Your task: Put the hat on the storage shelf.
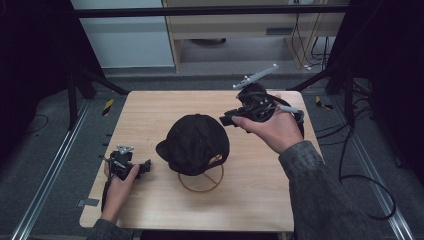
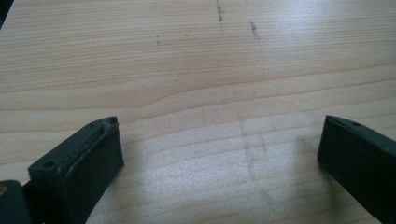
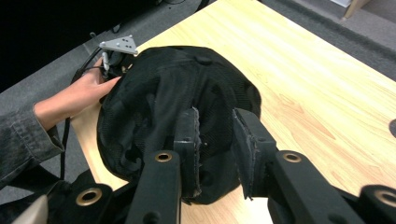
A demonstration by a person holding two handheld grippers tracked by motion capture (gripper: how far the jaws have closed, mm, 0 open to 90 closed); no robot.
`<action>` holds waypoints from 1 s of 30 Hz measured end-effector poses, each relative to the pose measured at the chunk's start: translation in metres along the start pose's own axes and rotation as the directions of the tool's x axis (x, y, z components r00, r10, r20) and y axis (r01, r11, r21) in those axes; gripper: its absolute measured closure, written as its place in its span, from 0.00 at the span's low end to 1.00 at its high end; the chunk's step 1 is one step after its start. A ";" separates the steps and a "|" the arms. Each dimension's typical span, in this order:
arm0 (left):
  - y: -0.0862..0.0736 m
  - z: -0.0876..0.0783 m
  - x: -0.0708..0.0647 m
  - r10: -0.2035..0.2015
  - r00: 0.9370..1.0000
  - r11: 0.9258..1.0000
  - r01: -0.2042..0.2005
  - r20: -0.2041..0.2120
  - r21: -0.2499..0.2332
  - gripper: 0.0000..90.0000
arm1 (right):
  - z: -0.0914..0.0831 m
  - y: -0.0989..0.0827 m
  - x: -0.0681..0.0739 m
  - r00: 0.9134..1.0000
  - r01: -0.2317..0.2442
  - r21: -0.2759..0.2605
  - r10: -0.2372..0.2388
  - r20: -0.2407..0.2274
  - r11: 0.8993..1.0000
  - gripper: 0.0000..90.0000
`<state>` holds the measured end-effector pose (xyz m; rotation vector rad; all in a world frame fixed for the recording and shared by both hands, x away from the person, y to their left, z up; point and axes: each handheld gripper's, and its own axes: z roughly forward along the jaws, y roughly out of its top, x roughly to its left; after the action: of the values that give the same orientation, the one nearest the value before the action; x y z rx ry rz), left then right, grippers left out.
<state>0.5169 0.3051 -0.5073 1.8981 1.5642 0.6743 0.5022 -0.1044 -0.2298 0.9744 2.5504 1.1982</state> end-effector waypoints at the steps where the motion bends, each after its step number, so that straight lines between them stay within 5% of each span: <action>1: 0.000 0.000 0.000 0.000 1.000 1.000 0.000 0.000 0.000 0.00 | -0.002 -0.001 -0.001 1.000 -0.006 -0.003 0.006 0.002 1.000 0.79; 14: 0.000 0.000 0.000 0.000 1.000 1.000 0.000 0.000 0.000 0.00 | -0.016 -0.017 -0.017 0.997 -0.061 -0.044 0.063 0.039 0.997 0.73; 30: 0.000 0.000 0.000 -0.001 1.000 1.000 0.001 0.001 -0.003 0.00 | -0.031 -0.039 -0.036 0.984 -0.131 -0.083 0.140 0.112 0.988 0.51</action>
<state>0.5168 0.3051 -0.5075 1.8953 1.5625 0.6749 0.4990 -0.1647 -0.2426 1.1806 2.3646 1.2223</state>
